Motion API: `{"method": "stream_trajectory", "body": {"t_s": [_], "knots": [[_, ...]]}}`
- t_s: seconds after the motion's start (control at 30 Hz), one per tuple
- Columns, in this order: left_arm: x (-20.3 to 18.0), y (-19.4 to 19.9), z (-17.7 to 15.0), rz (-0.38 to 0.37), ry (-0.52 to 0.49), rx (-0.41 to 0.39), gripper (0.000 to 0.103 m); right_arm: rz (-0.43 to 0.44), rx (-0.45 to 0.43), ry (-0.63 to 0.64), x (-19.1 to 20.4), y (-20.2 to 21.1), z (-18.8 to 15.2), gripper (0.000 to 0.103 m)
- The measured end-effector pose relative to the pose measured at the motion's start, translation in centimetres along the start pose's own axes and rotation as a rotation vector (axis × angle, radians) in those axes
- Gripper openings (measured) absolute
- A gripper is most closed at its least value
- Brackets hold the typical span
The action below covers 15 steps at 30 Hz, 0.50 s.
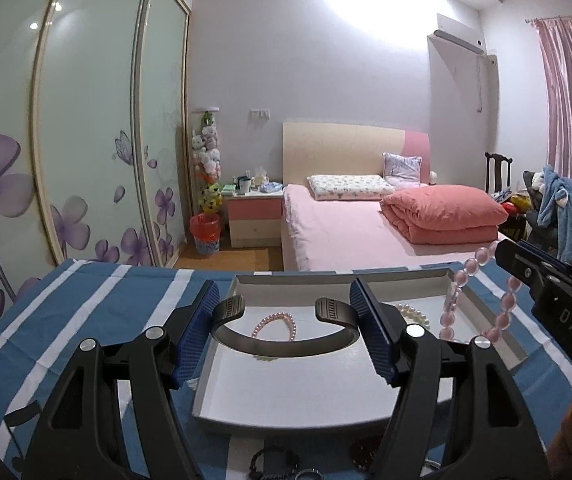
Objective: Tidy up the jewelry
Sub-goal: 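Carry both into the gray tray and open both tools to release them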
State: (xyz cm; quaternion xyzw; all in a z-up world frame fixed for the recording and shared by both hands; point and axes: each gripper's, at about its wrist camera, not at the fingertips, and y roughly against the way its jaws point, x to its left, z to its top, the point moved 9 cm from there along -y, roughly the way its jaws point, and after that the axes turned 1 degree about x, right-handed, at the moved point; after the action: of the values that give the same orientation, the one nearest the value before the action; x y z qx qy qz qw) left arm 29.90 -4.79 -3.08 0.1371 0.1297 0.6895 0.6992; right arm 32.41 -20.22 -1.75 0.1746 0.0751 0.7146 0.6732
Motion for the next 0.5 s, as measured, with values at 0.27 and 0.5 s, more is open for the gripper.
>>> {"method": "stream_trajectory", "body": {"t_s": [0.27,0.5], "knots": [[-0.3,-3.2,-1.3,-0.028,-0.001,0.086,0.068,0.02,0.117,-0.044,-0.6,-4.6,-1.6,0.019],[-0.8,-5.5,-2.0,-0.039,-0.026,0.142,0.068,0.035,0.22,-0.099,-1.2,-7.3,-3.1,0.019]]}}
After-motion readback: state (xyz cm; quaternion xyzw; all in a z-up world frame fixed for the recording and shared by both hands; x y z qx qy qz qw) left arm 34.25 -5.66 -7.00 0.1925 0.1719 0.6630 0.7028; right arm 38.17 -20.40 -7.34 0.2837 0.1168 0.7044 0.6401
